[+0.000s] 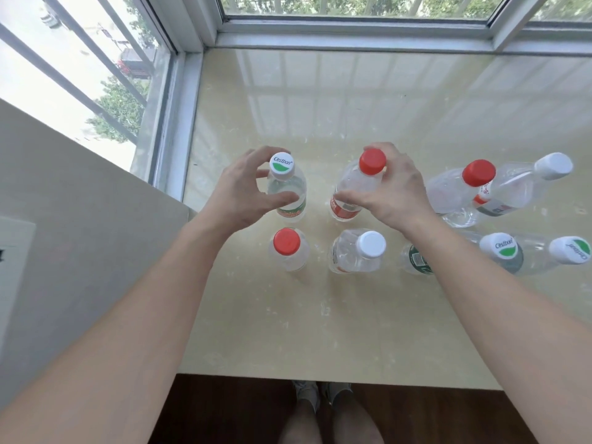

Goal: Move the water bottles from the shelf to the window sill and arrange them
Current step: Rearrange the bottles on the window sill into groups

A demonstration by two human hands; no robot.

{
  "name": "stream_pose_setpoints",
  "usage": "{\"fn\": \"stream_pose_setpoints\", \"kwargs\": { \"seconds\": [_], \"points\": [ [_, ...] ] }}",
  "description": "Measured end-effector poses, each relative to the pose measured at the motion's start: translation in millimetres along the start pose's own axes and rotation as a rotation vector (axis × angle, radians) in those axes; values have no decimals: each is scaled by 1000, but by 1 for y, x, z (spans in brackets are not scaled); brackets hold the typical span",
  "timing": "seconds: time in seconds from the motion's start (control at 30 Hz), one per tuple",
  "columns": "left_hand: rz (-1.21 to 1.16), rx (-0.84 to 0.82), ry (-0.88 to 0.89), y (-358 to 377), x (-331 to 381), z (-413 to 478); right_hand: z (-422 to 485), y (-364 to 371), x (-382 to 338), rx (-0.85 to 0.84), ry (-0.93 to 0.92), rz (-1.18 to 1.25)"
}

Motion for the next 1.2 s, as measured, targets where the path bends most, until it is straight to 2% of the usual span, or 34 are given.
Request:
{"fn": "stream_pose_setpoints", "kwargs": {
  "seconds": [0.07,0.27,0.43,0.63,1.2],
  "points": [
    [-14,6,6,-1,0,1,0,-2,0,30,-14,2],
    [4,6,-23,0,-6,4,0,-1,-3,-56,-53,44],
    [-15,19,-8,1,-3,2,2,1,-1,7,-56,9],
    [-19,24,-14,2,-4,0,-1,6,-4,-104,-78,-63],
    [4,98,-9,0,-2,-3,1,12,-6,-169,-110,-25]
  ]
}}
Point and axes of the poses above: each hand's wrist, its own z-axis towards the middle knuckle, its own y-axis out of the palm, x = y × z, the point moved 7 cm from there along z, towards the middle knuckle, and after that the axes turned 2 degrees about -x, right-handed, at the moved point
